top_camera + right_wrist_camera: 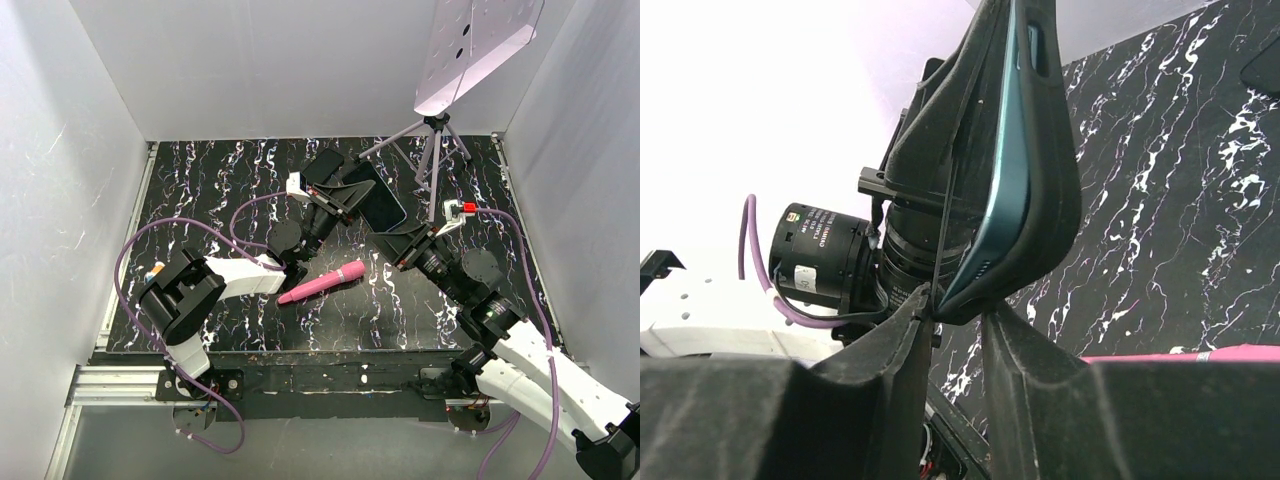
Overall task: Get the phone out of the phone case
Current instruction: Remove the phone case from the phone.
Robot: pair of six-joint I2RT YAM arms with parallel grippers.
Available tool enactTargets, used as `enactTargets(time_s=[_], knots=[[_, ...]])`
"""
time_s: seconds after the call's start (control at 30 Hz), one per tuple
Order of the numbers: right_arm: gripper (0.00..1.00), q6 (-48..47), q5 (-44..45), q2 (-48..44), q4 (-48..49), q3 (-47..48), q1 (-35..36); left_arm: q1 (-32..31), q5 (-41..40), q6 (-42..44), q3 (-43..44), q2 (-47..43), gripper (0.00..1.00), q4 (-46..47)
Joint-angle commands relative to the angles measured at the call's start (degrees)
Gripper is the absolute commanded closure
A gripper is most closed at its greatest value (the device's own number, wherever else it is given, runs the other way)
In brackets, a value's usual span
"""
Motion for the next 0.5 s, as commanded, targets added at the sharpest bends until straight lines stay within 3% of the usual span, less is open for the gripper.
enactTargets(time_s=[0.0, 0.2, 0.3, 0.47], knots=[[0.71, -1.48, 0.25, 0.60, 3.07, 1.93, -0.83, -0.43, -0.16, -1.63, 1.56, -3.84, 1.00, 15.69], [0.93, -9.27, -4.39, 0.25, 3.42, -0.09, -2.85, -0.51, 1.42, -5.40, 0.85, -5.51, 1.00, 15.86], [0.99, -17.71, -10.54, -0.54, 3.51, -2.11, -4.69, -0.42, 2.91, -8.56, 0.76, -6.74, 1.00, 15.78], [0.99, -26.78, -21.88, -0.81, 1.49, -2.03, -9.09, -0.42, 10.44, -14.63, 2.78, -7.27, 1.00, 15.86]])
